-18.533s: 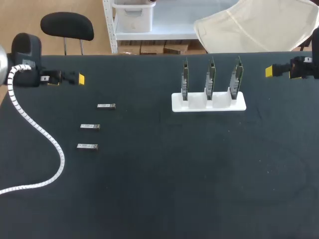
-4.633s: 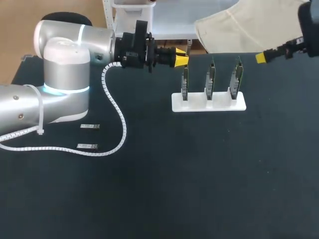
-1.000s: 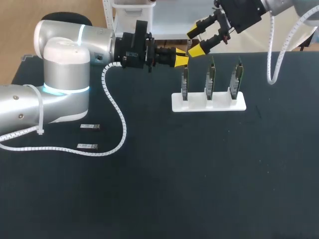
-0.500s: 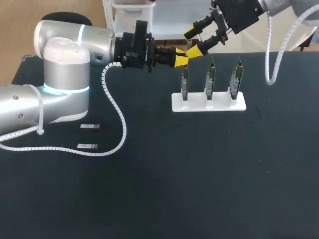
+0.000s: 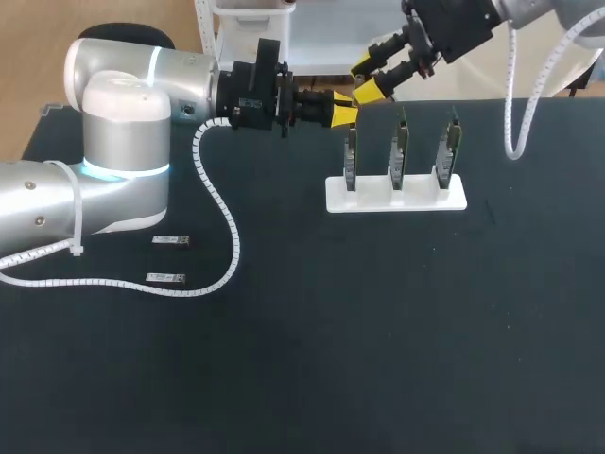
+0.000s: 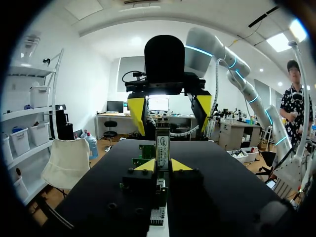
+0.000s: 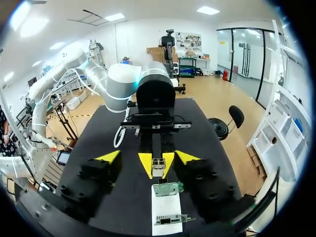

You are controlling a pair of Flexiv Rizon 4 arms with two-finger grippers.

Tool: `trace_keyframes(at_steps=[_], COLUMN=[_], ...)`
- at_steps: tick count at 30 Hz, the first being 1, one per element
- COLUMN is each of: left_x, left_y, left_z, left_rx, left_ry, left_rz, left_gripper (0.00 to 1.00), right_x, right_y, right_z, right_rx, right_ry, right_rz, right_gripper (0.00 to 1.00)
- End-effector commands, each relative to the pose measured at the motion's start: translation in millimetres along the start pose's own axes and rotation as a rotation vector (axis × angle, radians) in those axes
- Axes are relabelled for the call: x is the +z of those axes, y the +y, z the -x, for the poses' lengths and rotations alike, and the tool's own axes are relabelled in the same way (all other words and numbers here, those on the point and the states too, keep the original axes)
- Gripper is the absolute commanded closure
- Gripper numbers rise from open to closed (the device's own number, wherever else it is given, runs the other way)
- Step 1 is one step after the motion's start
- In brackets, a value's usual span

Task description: Pick up the optical module with the left hand, and insert it into the network port with the right hand.

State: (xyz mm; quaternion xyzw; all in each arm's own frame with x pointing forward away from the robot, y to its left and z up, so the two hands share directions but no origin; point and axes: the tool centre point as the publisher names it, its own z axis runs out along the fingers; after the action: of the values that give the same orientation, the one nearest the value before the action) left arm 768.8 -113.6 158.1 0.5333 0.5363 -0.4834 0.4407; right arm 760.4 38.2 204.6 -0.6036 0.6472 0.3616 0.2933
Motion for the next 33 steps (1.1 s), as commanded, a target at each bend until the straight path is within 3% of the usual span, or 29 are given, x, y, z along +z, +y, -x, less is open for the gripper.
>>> trace_keyframes(at_steps=[1, 16, 17, 18, 33], left_x=[0.3, 0.3, 0.3, 0.3, 0.4], left_y=[1.5, 1.5, 1.5, 1.5, 1.6], left_z=[-0.6, -0.6, -0.6, -0.6, 0.2], left_rx=[0.001, 0.001, 0.001, 0.001, 0.013], left_ry=[-0.001, -0.001, -0.001, -0.001, -0.001], left_rz=[-0.003, -0.003, -0.003, -0.003, -0.008], left_gripper=[1.00, 1.00, 0.60, 0.00, 0.00], right_x=[0.1, -1.8, -1.8, -1.9, -5.3], right_y=[1.1, 0.8, 0.9, 0.9, 2.4], right_z=[0.4, 2.2, 2.2, 2.2, 2.5], right_rx=[-0.003, -0.004, -0.004, -0.003, 0.006], right_ry=[0.003, -0.002, -0.003, -0.003, -0.026], right_rz=[0.000, -0.010, -0.010, -0.012, -0.032], right_gripper=[1.00, 1.00, 1.00, 1.00, 1.00])
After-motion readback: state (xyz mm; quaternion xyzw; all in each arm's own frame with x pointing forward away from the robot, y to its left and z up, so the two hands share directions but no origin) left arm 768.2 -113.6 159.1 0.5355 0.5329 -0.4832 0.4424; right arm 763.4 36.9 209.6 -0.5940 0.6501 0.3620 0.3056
